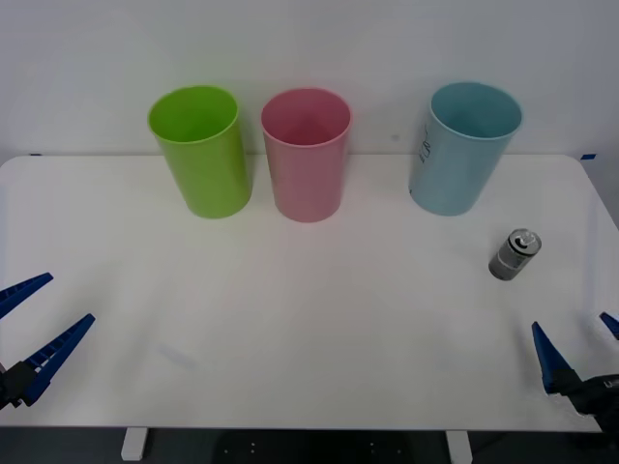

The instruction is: Grasp the object on the table and drop it into the matching bin: aluminum can to the light blue bin, PET bottle to the pink bin.

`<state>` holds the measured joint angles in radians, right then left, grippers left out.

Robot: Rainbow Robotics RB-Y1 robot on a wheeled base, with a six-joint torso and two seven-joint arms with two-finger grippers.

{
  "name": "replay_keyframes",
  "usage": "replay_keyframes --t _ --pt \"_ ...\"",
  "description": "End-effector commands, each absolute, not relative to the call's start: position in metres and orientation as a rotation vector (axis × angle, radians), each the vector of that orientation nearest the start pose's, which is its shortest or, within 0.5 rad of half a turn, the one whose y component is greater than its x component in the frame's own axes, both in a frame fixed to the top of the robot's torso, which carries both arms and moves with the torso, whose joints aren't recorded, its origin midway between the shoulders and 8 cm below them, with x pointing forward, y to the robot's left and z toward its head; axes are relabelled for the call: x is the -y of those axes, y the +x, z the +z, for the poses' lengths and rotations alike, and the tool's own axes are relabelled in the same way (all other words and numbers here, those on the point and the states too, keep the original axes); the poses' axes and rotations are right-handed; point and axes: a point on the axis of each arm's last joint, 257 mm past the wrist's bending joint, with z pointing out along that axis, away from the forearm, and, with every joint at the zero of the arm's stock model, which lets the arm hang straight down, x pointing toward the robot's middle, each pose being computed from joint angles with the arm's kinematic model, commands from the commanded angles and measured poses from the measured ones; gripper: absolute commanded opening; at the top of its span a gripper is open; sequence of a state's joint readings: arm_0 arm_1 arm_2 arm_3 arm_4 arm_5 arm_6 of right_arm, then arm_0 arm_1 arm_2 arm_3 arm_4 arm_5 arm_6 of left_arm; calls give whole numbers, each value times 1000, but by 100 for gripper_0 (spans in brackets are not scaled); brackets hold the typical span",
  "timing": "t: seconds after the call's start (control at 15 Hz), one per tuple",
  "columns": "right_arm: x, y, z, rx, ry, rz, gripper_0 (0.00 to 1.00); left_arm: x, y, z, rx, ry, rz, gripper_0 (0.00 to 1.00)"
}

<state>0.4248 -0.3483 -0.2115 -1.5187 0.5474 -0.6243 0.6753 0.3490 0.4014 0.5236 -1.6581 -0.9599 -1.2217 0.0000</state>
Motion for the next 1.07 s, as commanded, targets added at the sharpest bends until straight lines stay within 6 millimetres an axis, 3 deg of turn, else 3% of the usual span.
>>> replay_keyframes --t 0.07,1.07 --pt "381 393 -289 -1560 -110 85 100 -330 342 -169 -1441 465 -567 100" --pt "364 473 -309 -1575 -120 78 100 -330 342 -169 -1441 465 -567 100"
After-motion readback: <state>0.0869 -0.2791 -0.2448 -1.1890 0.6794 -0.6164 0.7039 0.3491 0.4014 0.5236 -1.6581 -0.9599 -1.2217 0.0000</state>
